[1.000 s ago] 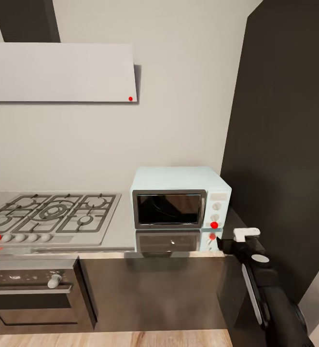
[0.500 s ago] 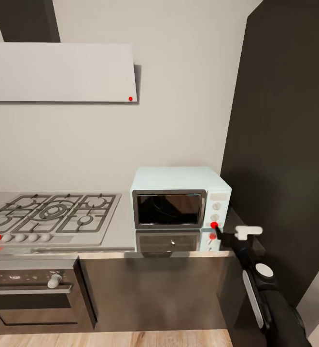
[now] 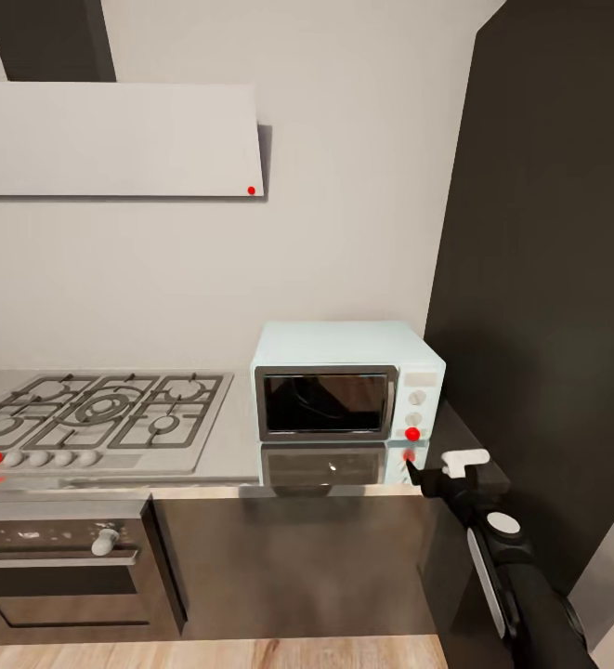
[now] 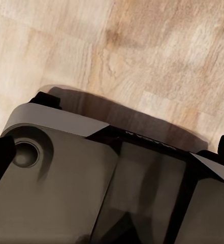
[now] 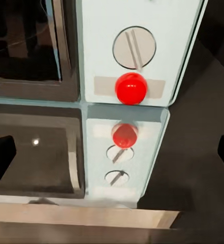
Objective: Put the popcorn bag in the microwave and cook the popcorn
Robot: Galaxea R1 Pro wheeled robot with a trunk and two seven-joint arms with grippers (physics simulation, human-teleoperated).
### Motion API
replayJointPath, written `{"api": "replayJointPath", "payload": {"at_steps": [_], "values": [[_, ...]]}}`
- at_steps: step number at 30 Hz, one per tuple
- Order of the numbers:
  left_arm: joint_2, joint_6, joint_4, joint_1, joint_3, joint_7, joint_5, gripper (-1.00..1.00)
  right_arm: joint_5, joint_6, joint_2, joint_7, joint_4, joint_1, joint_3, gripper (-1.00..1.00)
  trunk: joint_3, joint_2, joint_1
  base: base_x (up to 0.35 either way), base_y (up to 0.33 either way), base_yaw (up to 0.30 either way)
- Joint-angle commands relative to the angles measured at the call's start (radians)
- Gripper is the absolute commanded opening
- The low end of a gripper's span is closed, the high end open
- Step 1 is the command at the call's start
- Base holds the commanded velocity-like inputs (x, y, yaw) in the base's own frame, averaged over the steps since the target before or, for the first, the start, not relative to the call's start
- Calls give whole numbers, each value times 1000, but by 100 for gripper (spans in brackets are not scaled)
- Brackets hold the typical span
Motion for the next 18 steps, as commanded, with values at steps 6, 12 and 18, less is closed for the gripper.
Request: {"api": "replayJointPath", "payload": {"at_steps": [6,12,18], "values": [[-1,-1,0,-1,-7,3,8,100,6,7,4,5,-1,-1,-4,100,-1,-1,0,21,0,0],[1,-1,0,-1,-7,2,8,100,5,4,5,2,-1,-1,-5,100,-1,-1,0,284,0,0],[2,-1,0,-1,-7,2,8,100,2,-1,3,6,0,-1,-5,100,-1,-1,0,188,0,0]]}}
